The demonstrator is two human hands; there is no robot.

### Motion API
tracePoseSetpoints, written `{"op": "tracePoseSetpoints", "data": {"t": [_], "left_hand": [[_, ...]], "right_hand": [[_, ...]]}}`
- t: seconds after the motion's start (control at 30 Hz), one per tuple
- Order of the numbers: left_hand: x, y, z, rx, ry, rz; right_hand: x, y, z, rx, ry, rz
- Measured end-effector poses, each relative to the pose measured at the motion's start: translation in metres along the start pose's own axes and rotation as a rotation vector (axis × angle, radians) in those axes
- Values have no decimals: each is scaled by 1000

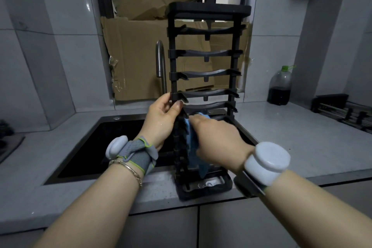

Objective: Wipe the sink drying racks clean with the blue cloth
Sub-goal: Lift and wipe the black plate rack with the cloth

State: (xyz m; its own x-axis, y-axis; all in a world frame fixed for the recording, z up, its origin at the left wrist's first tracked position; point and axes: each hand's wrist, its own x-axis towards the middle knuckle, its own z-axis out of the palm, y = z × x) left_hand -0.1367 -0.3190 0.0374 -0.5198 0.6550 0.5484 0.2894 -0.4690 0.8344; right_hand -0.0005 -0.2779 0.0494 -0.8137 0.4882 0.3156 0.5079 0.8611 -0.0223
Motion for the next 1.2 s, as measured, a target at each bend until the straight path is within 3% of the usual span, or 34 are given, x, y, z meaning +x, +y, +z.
{"op": "tracePoseSetpoints", "data": {"t": [0.17, 0.47, 0.7, 0.8, 0.93, 1.2], "left_hand": [[-1, 1, 2, -29, -2, -30], [2, 0, -2, 36, 14, -60], [0, 3, -7, 92, -16, -60], [0, 4, -7, 90, -34, -61], [-1, 7, -7, 95, -32, -69], [1, 7, -8, 104, -36, -82]], "right_hand": [[-8, 17, 2, -160, -31, 102], [2, -14, 7, 251, -54, -14], [-14, 12, 6, -27, -28, 105], [-10, 10, 5, 90, -43, 140], [-5, -14, 3, 255, -55, 54], [-1, -11, 8, 96, 17, 50]]}}
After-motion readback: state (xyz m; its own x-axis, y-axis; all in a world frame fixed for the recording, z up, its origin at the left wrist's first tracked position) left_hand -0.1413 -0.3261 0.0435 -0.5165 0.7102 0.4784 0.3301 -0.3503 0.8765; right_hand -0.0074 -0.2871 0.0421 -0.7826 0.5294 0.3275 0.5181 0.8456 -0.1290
